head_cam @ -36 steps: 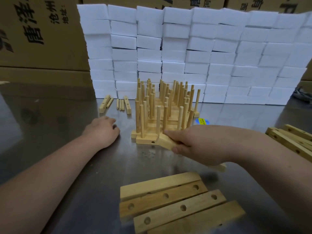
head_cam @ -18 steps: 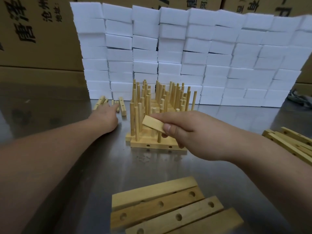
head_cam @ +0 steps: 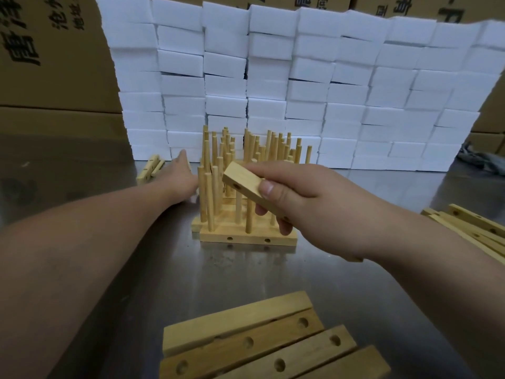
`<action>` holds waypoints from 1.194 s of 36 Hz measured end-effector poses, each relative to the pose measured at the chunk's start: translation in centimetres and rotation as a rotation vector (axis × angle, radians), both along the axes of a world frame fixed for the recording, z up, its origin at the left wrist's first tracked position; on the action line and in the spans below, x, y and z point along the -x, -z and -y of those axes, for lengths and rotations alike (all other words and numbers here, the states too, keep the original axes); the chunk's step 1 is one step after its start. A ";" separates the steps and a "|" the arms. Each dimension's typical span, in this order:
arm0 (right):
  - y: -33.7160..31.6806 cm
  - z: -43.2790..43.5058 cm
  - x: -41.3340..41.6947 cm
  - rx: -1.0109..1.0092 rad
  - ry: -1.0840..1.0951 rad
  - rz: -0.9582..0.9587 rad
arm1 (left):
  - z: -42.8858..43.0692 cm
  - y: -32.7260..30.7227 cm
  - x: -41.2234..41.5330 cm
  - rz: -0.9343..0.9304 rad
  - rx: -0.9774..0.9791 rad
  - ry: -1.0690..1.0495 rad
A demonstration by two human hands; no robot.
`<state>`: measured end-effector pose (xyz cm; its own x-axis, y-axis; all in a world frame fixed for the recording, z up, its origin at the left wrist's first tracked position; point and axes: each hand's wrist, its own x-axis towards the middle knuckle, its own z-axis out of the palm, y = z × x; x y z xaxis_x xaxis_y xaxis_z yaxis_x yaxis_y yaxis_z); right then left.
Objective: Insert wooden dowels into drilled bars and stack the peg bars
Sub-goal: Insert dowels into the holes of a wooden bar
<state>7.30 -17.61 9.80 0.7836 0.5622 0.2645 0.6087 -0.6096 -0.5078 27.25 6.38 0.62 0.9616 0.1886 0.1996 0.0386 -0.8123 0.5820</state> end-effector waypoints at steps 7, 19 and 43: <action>0.1 0.1 -0.3 -0.014 -0.005 0.000 | 0.1 -0.6 0.2 -0.100 -0.131 0.041; 0.3 -0.1 -0.2 -0.003 -0.011 -0.013 | -0.4 -0.8 1.5 -0.158 -0.428 -0.102; -0.7 0.3 -0.6 -0.492 0.240 -0.213 | 2.2 -5.5 7.0 0.328 0.709 -0.333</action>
